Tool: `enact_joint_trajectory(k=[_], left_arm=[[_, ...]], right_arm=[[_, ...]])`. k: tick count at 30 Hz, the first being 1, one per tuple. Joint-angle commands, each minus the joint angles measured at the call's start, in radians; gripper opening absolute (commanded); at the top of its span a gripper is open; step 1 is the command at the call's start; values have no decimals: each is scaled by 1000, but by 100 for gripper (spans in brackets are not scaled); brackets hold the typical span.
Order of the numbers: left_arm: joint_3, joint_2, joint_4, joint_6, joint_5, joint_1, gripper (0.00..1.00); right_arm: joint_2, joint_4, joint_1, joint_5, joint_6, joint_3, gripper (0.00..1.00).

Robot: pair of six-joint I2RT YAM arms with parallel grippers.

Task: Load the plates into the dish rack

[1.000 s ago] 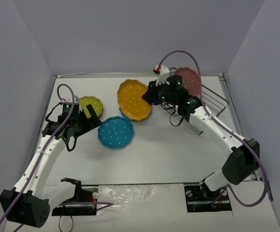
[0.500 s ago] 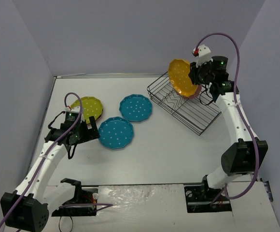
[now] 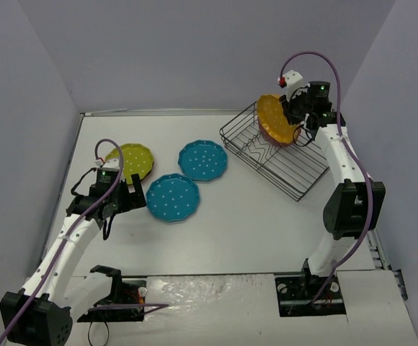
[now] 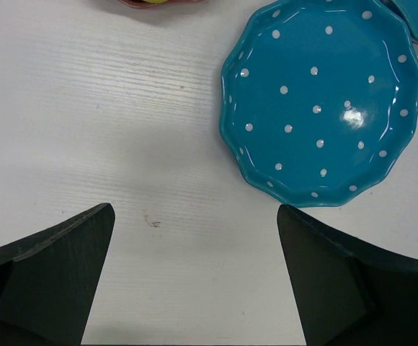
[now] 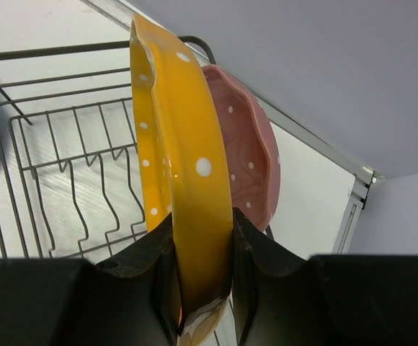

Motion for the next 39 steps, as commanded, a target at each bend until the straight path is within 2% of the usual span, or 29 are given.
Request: enact_joint_trajectory(k=[1,29,39], left_arm=[[12,-8,43,15,-47,3,95],[3,-8,50,12,-56,4,97],[1,-4,54,14,-58,4,97]], right_arm=[[-46,195,-6,-11,-35,113,0],[73,227,-18,28,-132,96,0],[46,304,-15,14,-110,117,0]])
